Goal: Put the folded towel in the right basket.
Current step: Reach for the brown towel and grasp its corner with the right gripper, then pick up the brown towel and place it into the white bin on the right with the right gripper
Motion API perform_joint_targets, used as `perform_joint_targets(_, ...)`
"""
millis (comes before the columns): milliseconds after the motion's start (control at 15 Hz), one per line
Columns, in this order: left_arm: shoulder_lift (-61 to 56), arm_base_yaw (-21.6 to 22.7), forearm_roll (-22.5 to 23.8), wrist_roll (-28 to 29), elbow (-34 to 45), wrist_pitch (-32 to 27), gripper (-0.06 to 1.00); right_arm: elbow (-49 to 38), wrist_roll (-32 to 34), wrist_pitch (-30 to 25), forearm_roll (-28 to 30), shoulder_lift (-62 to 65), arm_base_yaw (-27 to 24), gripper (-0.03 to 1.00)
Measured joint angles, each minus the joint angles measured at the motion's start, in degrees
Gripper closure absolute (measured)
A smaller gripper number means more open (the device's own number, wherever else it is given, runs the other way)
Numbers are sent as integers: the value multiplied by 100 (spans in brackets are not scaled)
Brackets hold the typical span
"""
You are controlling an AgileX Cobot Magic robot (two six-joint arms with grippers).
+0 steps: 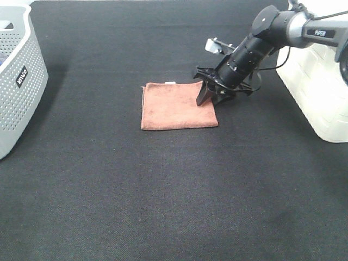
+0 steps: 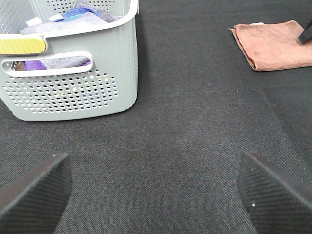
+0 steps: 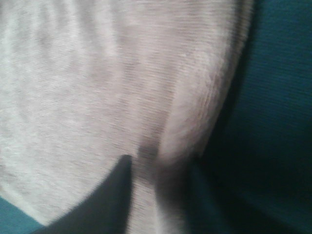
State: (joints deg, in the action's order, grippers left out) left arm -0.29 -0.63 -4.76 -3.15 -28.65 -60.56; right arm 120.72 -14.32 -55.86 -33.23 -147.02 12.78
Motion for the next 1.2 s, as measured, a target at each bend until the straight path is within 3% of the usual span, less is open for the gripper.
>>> perform_joint_targets(200, 0, 0, 0, 0, 0, 0, 7, 74, -29, -86, -74, -23, 52, 96)
perform_joint_targets(600, 0, 0, 0, 0, 0, 0, 7, 1736, 332, -1312, 80, -17, 57, 97)
perform_joint_targets(867, 0, 0, 0, 0, 0, 0, 7, 1982, 573, -1341, 212, 355, 57, 97)
perform_joint_targets(1200, 0, 0, 0, 0, 0, 0, 7, 2005, 728, -1369, 1054, 1616, 69, 97)
